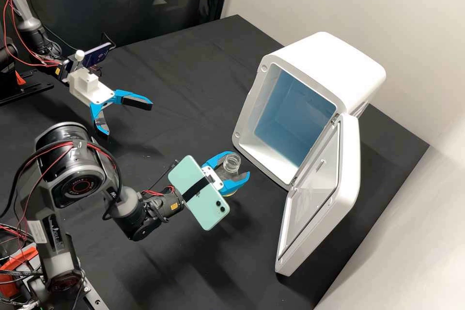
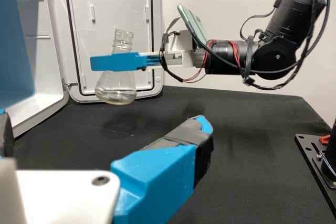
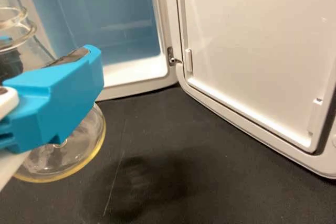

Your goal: Place the flask in the incubator

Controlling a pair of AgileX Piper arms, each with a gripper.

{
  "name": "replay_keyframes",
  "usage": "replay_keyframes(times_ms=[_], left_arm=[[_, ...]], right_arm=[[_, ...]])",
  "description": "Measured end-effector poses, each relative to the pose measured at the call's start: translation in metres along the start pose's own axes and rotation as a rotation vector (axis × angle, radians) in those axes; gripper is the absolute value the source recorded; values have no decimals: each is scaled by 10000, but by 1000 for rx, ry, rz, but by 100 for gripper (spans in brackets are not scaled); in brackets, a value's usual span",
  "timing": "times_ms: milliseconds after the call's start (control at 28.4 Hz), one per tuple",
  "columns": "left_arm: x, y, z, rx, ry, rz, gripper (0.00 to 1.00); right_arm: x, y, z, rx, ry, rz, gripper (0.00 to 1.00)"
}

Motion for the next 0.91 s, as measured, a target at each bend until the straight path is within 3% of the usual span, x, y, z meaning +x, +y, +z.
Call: replay_keyframes(times_ms=[281, 422, 527, 774, 914], left_arm=[[0, 0, 0, 0, 0, 0, 100], [-2, 2, -8, 0, 3, 1, 100], [-2, 2, -8, 0, 3, 1, 100], [-2, 2, -8, 0, 3, 1, 100], [-2, 2, -8, 0, 3, 1, 100]], right_arm=[[287, 75, -160, 12, 62, 58, 0], [489, 85, -198, -4, 30, 65, 0], [632, 109, -226, 2, 3, 76, 0], [938, 161, -362, -17, -13, 107, 0], [1138, 151, -445, -44, -25, 106, 0]])
